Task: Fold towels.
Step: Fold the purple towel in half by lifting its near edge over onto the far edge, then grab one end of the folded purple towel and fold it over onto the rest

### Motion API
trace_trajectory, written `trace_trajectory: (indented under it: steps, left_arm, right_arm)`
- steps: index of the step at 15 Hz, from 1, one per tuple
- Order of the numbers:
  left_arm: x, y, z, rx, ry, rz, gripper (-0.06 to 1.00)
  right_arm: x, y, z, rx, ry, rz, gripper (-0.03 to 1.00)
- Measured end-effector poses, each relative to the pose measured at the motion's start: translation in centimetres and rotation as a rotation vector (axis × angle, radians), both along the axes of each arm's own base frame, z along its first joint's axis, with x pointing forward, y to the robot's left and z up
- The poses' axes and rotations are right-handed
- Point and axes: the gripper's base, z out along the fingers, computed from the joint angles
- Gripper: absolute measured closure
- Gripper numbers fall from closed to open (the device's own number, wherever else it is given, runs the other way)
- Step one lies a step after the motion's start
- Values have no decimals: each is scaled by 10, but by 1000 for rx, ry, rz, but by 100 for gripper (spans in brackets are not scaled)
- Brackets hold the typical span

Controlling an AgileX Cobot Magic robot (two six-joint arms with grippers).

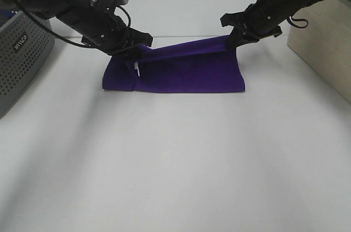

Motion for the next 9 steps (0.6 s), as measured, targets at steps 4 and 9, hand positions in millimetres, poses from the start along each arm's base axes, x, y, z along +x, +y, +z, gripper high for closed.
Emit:
trace_trajectory:
  steps: [4, 9]
  left_arm:
    - [2, 0, -9, 6, 5, 6, 90]
    - [-2, 1, -11, 44, 42, -33, 25]
  right_arm:
    - [-1, -1, -3, -8, 32, -13, 87]
    - [-8, -6, -6, -81, 118, 0, 17]
